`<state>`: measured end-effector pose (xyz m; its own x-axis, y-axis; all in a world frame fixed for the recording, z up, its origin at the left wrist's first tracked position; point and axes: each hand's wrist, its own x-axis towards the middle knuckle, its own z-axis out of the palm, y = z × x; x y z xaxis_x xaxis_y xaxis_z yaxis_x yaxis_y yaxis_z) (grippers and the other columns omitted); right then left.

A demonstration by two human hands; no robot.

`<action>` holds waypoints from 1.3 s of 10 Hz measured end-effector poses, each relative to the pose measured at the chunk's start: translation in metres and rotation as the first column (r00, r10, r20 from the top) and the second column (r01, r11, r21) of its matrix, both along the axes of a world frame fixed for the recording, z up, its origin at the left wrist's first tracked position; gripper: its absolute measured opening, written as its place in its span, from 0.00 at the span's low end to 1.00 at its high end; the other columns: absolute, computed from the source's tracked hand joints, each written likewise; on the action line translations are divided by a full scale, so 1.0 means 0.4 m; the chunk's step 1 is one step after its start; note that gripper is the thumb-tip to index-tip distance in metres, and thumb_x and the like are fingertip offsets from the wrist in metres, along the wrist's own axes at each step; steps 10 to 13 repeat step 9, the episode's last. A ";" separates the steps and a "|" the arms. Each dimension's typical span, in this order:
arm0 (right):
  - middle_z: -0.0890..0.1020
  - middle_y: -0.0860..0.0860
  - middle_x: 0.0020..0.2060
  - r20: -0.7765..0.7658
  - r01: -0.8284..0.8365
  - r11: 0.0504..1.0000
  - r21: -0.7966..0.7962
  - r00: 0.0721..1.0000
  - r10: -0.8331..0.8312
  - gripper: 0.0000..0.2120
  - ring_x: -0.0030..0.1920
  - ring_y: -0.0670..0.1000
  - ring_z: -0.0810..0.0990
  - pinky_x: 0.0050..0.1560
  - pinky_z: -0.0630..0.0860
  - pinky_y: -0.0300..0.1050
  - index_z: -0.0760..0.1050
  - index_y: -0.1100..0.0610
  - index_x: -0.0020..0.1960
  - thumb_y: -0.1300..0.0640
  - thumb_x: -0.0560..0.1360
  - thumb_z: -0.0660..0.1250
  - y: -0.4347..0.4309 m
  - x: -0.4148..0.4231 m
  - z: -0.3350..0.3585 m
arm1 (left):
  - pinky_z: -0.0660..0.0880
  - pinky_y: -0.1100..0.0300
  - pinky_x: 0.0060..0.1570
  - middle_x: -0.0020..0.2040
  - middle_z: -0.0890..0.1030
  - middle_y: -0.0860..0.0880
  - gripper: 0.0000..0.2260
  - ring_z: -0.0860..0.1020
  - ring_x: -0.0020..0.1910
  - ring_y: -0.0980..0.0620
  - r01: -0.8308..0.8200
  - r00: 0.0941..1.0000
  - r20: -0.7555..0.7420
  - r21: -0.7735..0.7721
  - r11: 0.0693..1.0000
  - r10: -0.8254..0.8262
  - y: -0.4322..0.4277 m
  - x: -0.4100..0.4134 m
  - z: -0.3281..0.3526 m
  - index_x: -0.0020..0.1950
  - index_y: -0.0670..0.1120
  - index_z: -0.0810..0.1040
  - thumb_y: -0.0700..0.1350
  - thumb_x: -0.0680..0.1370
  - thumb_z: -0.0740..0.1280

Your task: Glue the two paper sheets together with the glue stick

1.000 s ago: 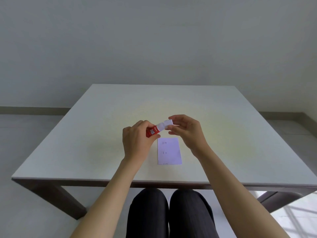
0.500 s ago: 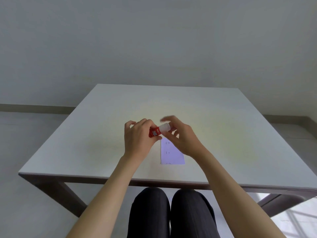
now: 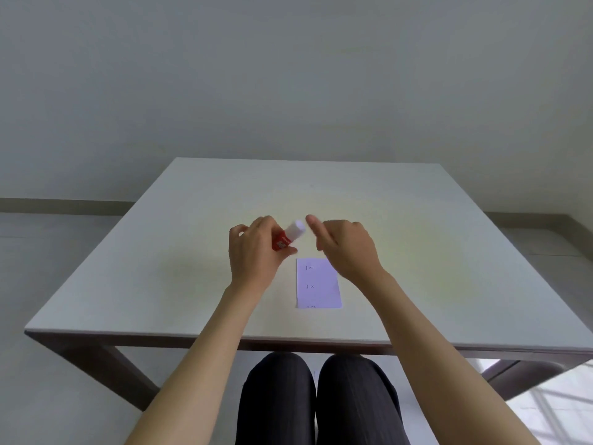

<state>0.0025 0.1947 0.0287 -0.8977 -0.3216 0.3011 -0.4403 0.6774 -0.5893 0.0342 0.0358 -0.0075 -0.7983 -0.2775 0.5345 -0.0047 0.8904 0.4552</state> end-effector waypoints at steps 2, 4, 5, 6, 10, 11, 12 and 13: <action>0.75 0.53 0.23 -0.033 0.013 0.980 -0.201 0.999 -0.020 0.19 0.30 0.61 0.76 0.35 0.75 0.50 0.77 0.63 0.36 0.51 0.78 0.60 0.066 0.002 0.005 | 0.65 0.57 0.36 0.34 0.79 0.50 0.20 0.77 0.35 0.43 -0.179 0.984 0.077 0.357 0.917 0.163 -0.037 -0.096 -0.011 0.38 0.45 0.68 0.52 0.63 0.77; 0.72 0.50 0.22 -0.065 0.057 0.961 -0.272 0.995 -0.077 0.15 0.27 0.58 0.73 0.33 0.71 0.48 0.76 0.62 0.35 0.56 0.78 0.62 0.099 -0.001 -0.007 | 0.70 0.54 0.42 0.38 0.82 0.47 0.20 0.79 0.37 0.42 -0.258 0.966 0.126 0.380 0.888 0.227 -0.040 -0.129 -0.061 0.39 0.44 0.70 0.54 0.64 0.76; 0.72 0.50 0.22 -0.058 0.049 0.960 -0.276 0.996 -0.068 0.15 0.27 0.56 0.71 0.33 0.71 0.48 0.76 0.62 0.35 0.57 0.78 0.62 0.097 -0.001 -0.008 | 0.72 0.52 0.45 0.38 0.82 0.46 0.19 0.79 0.37 0.41 -0.265 0.963 0.138 0.362 0.894 0.230 -0.036 -0.126 -0.072 0.40 0.43 0.71 0.53 0.65 0.76; 0.72 0.48 0.21 -0.080 0.047 0.953 -0.299 0.994 -0.074 0.15 0.27 0.59 0.72 0.33 0.72 0.50 0.76 0.63 0.35 0.58 0.78 0.62 0.091 0.005 -0.011 | 0.73 0.50 0.49 0.39 0.82 0.46 0.18 0.79 0.38 0.42 -0.264 0.964 0.131 0.354 0.897 0.232 -0.036 -0.118 -0.077 0.40 0.44 0.70 0.52 0.65 0.76; 0.79 0.52 0.27 -0.002 0.093 0.970 -0.225 0.995 -0.096 0.12 0.31 0.56 0.76 0.35 0.74 0.48 0.77 0.61 0.39 0.56 0.76 0.63 0.079 0.006 -0.058 | 0.64 0.48 0.61 0.48 0.80 0.51 0.30 0.79 0.56 0.46 -0.264 0.925 0.350 0.307 0.914 0.150 -0.043 -0.101 -0.095 0.60 0.46 0.71 0.57 0.64 0.75; 0.79 0.52 0.27 -0.002 0.093 0.970 -0.225 0.995 -0.096 0.12 0.31 0.56 0.76 0.35 0.74 0.48 0.77 0.61 0.39 0.56 0.76 0.63 0.079 0.006 -0.058 | 0.64 0.48 0.61 0.48 0.80 0.51 0.30 0.79 0.56 0.46 -0.264 0.925 0.350 0.307 0.914 0.150 -0.043 -0.101 -0.095 0.60 0.46 0.71 0.57 0.64 0.75; 0.79 0.52 0.27 -0.002 0.093 0.970 -0.225 0.995 -0.096 0.12 0.31 0.56 0.76 0.35 0.74 0.48 0.77 0.61 0.39 0.56 0.76 0.63 0.079 0.006 -0.058 | 0.64 0.48 0.61 0.48 0.80 0.51 0.30 0.79 0.56 0.46 -0.264 0.925 0.350 0.307 0.914 0.150 -0.043 -0.101 -0.095 0.60 0.46 0.71 0.57 0.64 0.75; 0.79 0.52 0.27 -0.002 0.093 0.970 -0.225 0.995 -0.096 0.12 0.31 0.56 0.76 0.35 0.74 0.48 0.77 0.61 0.39 0.56 0.76 0.63 0.079 0.006 -0.058 | 0.64 0.48 0.61 0.48 0.80 0.51 0.30 0.79 0.56 0.46 -0.264 0.925 0.350 0.307 0.914 0.150 -0.043 -0.101 -0.095 0.60 0.46 0.71 0.57 0.64 0.75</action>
